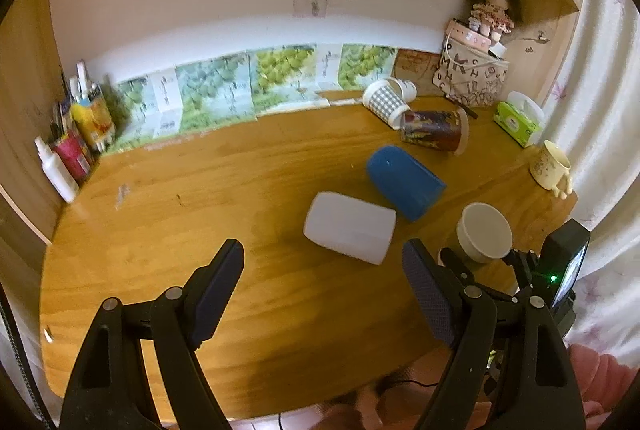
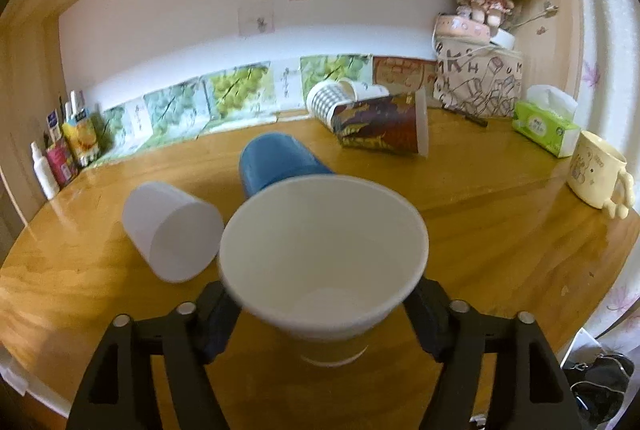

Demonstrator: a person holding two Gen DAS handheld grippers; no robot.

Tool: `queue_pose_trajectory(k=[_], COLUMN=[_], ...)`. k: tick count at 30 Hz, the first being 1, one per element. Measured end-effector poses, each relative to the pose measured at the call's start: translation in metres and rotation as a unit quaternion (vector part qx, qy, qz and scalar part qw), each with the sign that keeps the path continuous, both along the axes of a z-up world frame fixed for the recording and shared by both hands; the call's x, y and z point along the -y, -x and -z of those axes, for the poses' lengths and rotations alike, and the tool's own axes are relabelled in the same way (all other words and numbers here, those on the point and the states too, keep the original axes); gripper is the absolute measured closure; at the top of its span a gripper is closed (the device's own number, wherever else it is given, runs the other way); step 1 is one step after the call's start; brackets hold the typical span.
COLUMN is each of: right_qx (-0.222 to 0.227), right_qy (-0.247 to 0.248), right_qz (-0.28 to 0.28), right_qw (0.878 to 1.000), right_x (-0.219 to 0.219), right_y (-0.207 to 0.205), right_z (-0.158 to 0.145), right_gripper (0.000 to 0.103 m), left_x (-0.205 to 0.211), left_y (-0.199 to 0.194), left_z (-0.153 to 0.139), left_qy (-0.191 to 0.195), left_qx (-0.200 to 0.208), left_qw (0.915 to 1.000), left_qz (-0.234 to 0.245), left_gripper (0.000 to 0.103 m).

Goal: Flip cup upright
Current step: 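Lower the cup rim-up onto the desk and open the right gripper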

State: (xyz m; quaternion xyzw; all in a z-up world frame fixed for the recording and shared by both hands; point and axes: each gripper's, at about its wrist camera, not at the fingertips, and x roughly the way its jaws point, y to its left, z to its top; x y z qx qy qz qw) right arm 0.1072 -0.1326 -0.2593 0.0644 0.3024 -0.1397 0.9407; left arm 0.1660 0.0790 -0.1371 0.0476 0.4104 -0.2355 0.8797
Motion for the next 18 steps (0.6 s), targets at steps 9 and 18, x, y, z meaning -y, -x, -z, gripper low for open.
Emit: queue_pose_trajectory(k=[9, 18], right_qx=[-0.067, -0.133], right_qy=[-0.01, -0.042], right_qz=[-0.037, -0.071], right_qw=[0.997, 0.988], right_x=[0.005, 0.047], right_y=[0.027, 0.049], right_z=[0.004, -0.012], right_gripper=[0.02, 0.011], left_x=[0.016, 0.048], left_y=[0.013, 0.039], left_z=[0.009, 0.014], left_qy=[0.002, 0.011], left_qx=[-0.033, -0.117], left_qw=[0.999, 0.9896], left_qz=[-0.028, -0.083], left_gripper=[0.019, 0.019])
